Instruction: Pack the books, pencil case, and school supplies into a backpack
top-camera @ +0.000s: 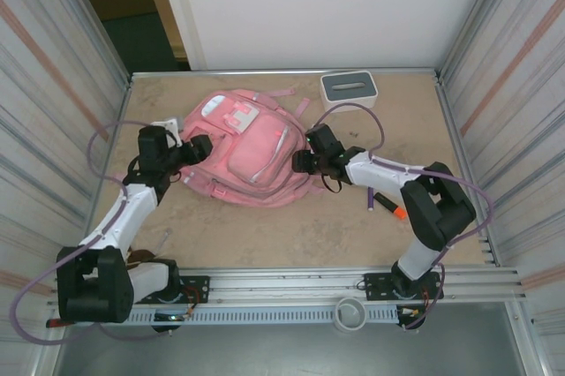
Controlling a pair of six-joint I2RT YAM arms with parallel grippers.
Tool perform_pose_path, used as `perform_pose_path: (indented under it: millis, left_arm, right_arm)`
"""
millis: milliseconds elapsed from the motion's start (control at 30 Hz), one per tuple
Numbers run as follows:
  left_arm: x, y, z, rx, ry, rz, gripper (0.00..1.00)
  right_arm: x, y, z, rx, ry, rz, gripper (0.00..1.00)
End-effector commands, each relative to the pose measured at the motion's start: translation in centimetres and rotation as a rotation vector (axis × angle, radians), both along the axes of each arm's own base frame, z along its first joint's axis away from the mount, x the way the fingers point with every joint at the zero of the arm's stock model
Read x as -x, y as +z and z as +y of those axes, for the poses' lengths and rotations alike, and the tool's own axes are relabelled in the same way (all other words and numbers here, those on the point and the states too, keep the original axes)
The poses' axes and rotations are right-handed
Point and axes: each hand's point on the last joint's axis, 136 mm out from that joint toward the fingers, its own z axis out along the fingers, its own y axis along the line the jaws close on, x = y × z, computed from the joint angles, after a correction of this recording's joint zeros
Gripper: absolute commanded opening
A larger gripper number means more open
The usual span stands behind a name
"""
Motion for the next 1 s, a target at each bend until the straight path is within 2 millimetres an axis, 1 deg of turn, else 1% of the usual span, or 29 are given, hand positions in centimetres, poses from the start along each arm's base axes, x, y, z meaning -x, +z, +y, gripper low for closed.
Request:
perform_pose_path:
  millis: [0, 67, 133, 233, 267, 367, 433, 500, 533, 600, 633, 700, 767, 833, 900, 967]
  left_arm:
    - [0.9, -2.3, -0.7, 0.067, -0.001, 0.090, 0.69]
    - [1.5, -3.7, -1.5, 0.098, -0.021, 0.124, 0.69]
    - [2.2, -4.8, -2.6, 0.091, -0.049, 0.151, 0.69]
    - [3.4, -5.7, -4.9, 0.077, -0.105, 0.171, 0.68]
    - [3.8, -5.7, -5.9, 0.079, -0.134, 0.170, 0.68]
    - [5.3, -5.8, -9.6, 0.077, -0.232, 0.165, 0.68]
    - [6.5, -5.3, -12.3, 0.074, -0.322, 0.142, 0.67]
    - [7.7, -4.1, -14.4, 0.046, -0.404, 0.097, 0.67]
    - [8.0, -3.4, -15.0, 0.025, -0.431, 0.066, 0.67]
    - [8.4, -1.5, -15.2, -0.055, -0.463, -0.018, 0.67]
    - [8.4, -0.7, -15.0, -0.100, -0.470, -0.061, 0.67]
    - [8.2, 1.3, -14.0, -0.203, -0.461, -0.154, 0.67]
    - [7.9, 3.0, -13.0, -0.288, -0.451, -0.241, 0.68]
    - [7.8, 4.3, -12.4, -0.369, -0.463, -0.325, 0.68]
    - [7.7, 5.1, -12.2, -0.449, -0.492, -0.395, 0.69]
    - [7.7, 5.6, -12.5, -0.535, -0.551, -0.451, 0.70]
  right_arm:
    - [-2.1, -0.2, -0.3, -0.003, -0.039, -0.021, 0.47]
    - [-3.0, -0.3, -0.4, -0.020, -0.050, -0.027, 0.42]
    - [-4.2, -0.2, -0.5, -0.039, -0.061, -0.031, 0.40]
    - [-6.3, 0.3, -0.3, -0.067, -0.062, -0.043, 0.39]
    - [-7.1, 0.3, 0.0, -0.076, -0.057, -0.039, 0.38]
    - [-9.3, 1.1, 0.8, -0.101, -0.030, -0.038, 0.36]
    - [-10.5, 1.9, 1.0, -0.104, -0.011, -0.036, 0.36]
    - [-11.1, 3.3, 1.3, -0.103, 0.014, -0.046, 0.37]
    - [-11.1, 3.9, 1.2, -0.096, 0.020, -0.055, 0.38]
    - [-10.8, 5.2, 0.8, -0.080, 0.023, -0.076, 0.41]
    - [-10.5, 5.5, 0.5, -0.073, 0.023, -0.080, 0.43]
    - [-9.3, 6.2, -0.1, -0.070, 0.023, -0.089, 0.47]
    - [-7.8, 6.5, -0.5, -0.072, 0.026, -0.091, 0.51]
    - [-6.3, 6.3, -0.7, -0.077, 0.032, -0.082, 0.53]
    - [-4.9, 5.9, -0.7, -0.091, 0.039, -0.065, 0.55]
    - [-3.6, 5.7, -0.3, -0.123, 0.048, -0.049, 0.56]
